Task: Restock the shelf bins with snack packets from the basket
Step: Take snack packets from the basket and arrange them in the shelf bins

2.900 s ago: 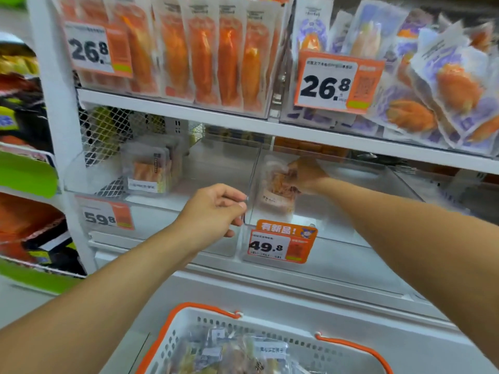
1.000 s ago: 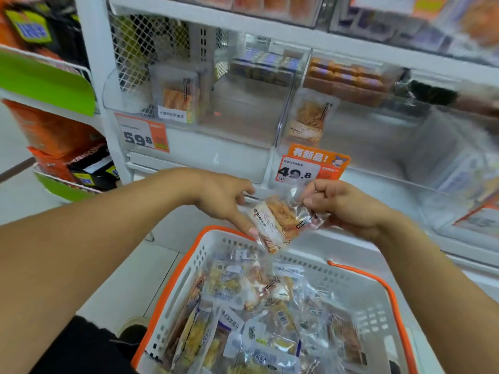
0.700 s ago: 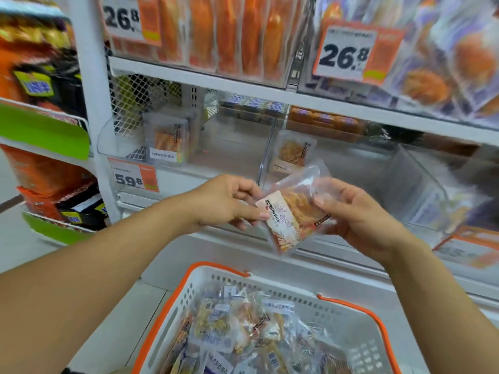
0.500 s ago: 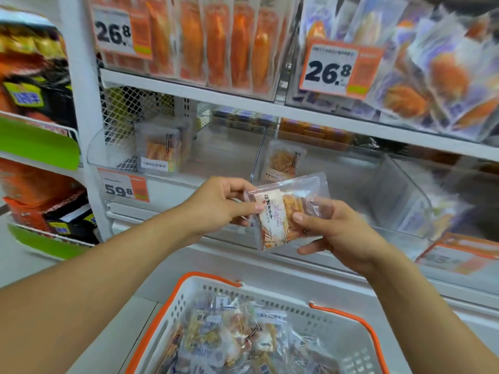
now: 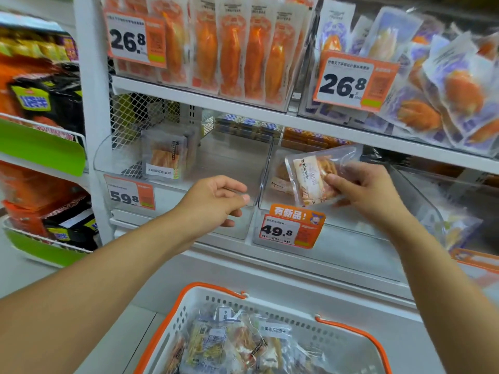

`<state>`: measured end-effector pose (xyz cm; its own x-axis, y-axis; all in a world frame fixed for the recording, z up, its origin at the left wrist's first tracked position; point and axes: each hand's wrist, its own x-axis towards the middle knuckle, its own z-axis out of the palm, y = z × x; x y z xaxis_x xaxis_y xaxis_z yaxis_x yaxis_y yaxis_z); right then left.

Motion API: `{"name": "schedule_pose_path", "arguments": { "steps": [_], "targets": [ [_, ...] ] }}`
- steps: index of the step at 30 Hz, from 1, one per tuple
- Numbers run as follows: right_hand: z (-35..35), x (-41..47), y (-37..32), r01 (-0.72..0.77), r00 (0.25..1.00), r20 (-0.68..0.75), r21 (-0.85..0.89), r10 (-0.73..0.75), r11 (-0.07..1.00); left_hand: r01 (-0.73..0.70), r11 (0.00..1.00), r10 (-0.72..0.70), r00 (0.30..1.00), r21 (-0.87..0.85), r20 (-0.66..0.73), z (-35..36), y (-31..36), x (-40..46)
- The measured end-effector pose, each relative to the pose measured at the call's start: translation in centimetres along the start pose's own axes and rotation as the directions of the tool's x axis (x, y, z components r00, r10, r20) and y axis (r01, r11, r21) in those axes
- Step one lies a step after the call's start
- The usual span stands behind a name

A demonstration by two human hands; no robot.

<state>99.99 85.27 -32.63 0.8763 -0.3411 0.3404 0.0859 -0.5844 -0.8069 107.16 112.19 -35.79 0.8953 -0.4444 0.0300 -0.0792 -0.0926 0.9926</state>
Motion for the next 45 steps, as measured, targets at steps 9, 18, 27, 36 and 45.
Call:
{"name": "schedule_pose_path", "arguments": {
  "steps": [9, 18, 27, 36, 45],
  "targets": [
    [2.9, 10.1, 4.0, -0.102, 0.955, 0.194, -0.496, 0.224, 0.863, -0.011, 0.999, 0.009, 0.999, 0.050, 0.053, 1.3, -0.3, 0.9],
    [7.2, 14.2, 6.6, 0.073, 0.987, 0.154, -0.672, 0.042, 0.737, -0.001, 0.996, -0.004, 0.998, 0.087, 0.057, 1.4, -0.9, 1.8],
    [6.4, 13.9, 6.9, -0.029, 1.000, -0.015, -0.680, 0.026, 0.733, 0.004, 0.994, -0.013, 0.997, 0.109, 0.077, 1.7, -1.1, 2.0],
    [5.5, 14.5, 7.4, -0.086, 0.995, -0.087, -0.467, 0.051, 0.880, 0.008, 0.991, -0.019, 0.997, 0.133, 0.075, 2.1, -1.1, 1.9],
    [4.2, 13.3, 6.1, -0.171, 0.978, -0.184, -0.401, 0.103, 0.900, 0.019, 0.992, -0.030, 0.996, 0.125, 0.080, 2.1, -0.7, 1.9]
  ]
}}
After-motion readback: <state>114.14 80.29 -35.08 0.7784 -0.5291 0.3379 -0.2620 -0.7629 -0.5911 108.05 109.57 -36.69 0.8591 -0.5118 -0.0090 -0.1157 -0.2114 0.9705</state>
